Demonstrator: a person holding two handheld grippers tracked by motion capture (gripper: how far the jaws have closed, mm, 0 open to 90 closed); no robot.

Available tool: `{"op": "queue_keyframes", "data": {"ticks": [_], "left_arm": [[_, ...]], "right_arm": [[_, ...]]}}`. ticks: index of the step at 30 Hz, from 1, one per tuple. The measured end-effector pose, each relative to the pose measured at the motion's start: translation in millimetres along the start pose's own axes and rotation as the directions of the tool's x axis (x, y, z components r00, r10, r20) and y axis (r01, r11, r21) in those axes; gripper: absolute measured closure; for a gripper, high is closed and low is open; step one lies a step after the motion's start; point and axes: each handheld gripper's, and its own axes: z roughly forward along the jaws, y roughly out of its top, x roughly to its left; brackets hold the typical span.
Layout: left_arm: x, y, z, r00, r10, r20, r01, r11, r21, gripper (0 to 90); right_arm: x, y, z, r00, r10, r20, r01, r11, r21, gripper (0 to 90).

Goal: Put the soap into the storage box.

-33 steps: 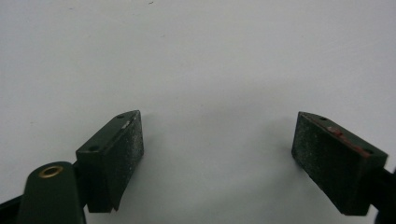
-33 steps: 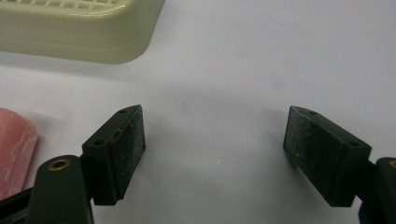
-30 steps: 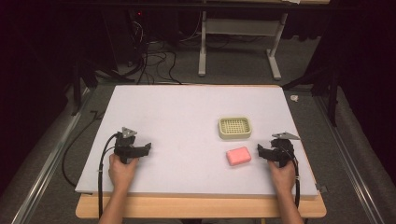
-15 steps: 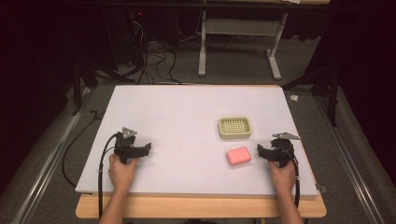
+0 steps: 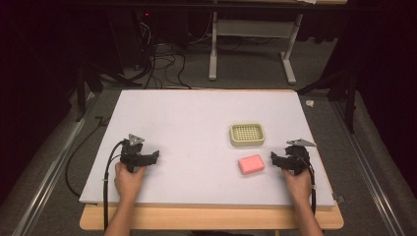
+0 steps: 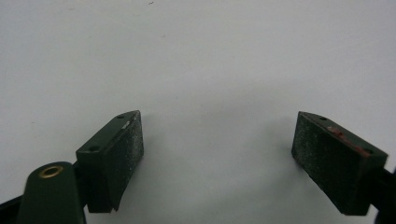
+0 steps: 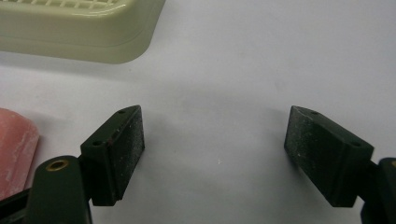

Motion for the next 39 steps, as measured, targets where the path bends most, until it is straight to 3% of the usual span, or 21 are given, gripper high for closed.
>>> {"op": "queue_keyframes", "data": {"ticks": [10, 11, 15, 22, 39], "left_arm": [[0.0, 0.0, 0.0, 1.0, 0.0, 0.0, 0.0, 1.0, 0.0, 17.2], [0.1, 0.0, 0.0, 1.0, 0.0, 0.0, 0.0, 1.0, 0.0, 17.2], [0.0, 0.0, 0.0, 1.0, 0.0, 0.0, 0.0, 1.0, 0.0, 17.2], [0.1, 0.0, 0.0, 1.0, -0.001, 0.0, 0.001, 1.0, 0.0, 17.2], [0.1, 0.0, 0.1, 1.0, -0.001, 0.001, 0.001, 1.0, 0.0, 17.1]], "right_arm": [[-0.9, 0.2, -1.4, 1.0, 0.005, -0.005, -0.005, 1.0, -0.002, 20.0], [-1.4, -0.1, -3.7, 0.9996, 0.025, -0.016, -0.025, 1.0, -0.009, 20.5], [-2.0, -1.2, -8.1, 0.9994, 0.029, -0.02, -0.03, 0.999, -0.039, 21.2], [1.3, -5.5, -21.8, 0.9959, 0.059, -0.068, -0.064, 0.996, -0.066, 22.4], [10.8, -19.6, -44.2, 0.9916, 0.052, -0.119, -0.065, 0.991, -0.113, 22.9]]}}
